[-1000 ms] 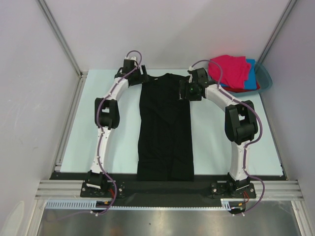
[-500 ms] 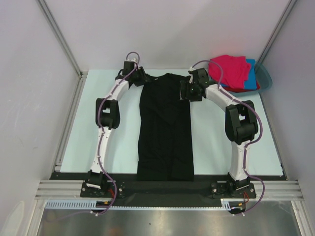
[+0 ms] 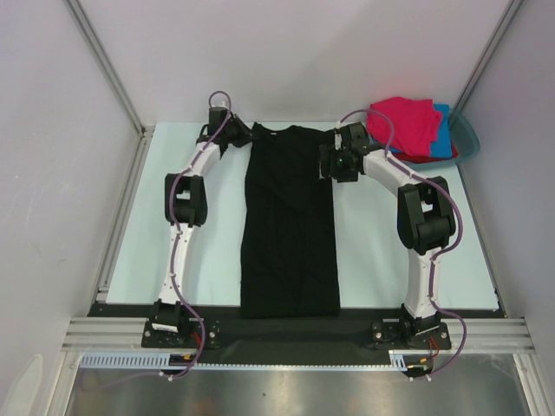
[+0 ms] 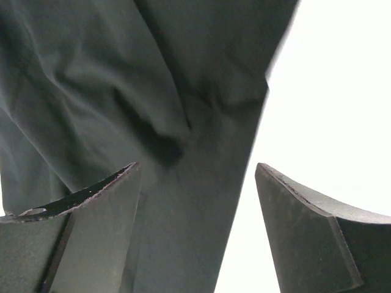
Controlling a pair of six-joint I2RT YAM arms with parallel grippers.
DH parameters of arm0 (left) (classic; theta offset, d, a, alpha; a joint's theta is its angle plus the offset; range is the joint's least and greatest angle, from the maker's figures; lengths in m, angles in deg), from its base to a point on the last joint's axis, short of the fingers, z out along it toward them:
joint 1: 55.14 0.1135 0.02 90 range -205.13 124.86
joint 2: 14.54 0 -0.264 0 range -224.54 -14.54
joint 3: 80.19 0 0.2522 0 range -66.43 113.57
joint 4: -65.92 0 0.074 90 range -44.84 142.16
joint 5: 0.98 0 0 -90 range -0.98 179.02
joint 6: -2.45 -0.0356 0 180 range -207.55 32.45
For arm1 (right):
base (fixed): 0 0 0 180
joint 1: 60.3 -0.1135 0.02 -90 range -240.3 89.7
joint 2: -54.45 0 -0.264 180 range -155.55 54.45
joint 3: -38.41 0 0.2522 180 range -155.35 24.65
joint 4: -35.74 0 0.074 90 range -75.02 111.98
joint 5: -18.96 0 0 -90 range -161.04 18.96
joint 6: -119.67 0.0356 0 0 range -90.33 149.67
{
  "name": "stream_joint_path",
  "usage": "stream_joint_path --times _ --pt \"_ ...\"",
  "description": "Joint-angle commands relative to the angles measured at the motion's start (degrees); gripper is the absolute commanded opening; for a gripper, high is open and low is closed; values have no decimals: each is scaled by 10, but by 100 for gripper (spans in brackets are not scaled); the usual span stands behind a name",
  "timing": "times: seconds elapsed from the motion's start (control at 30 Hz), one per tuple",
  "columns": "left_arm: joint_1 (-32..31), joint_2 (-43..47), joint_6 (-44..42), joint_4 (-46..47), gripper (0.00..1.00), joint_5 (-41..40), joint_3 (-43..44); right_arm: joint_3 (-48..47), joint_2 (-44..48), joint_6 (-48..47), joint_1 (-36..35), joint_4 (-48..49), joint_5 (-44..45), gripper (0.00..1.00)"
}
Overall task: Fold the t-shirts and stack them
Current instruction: Fold the tshirt
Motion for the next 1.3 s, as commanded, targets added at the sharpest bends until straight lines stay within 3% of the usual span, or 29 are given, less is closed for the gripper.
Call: stream_joint_path --times 0.0,0.13,0.23,0.27,0.3,0.33,0.37,0.47,0.67,0.83,0.9,1.27 --pt "45 20 75 90 0 6 5 2 28 -3 3 -2 -8 80" --pt "72 20 97 112 0 4 5 2 27 -3 4 -2 -7 80" --pt "78 10 123 149 30 16 5 2 28 -3 3 -5 -7 80" --pt "78 1 132 154 57 24 8 1 27 -2 3 -5 -9 80" --pt "78 -3 142 155 67 40 9 3 29 -2 4 -7 -11 80" --pt "78 -3 144 156 73 50 5 6 33 -1 3 -7 -14 80" --pt "78 4 146 158 85 60 -2 10 36 -2 4 -7 -14 80" --pt "77 41 110 157 100 85 -65 35 56 -2 4 -7 -4 80" --pt "38 252 -39 72 100 9 -294 107 118 2 7 -12 15 80" --pt "-27 441 -81 72 100 -63 -546 180 180 14 8 -12 -23 79" --pt "-45 521 -83 71 100 -99 -611 226 203 24 7 -2 -36 79" --pt "-109 852 3 114 100 -133 -1045 435 357 69 8 43 -109 80"
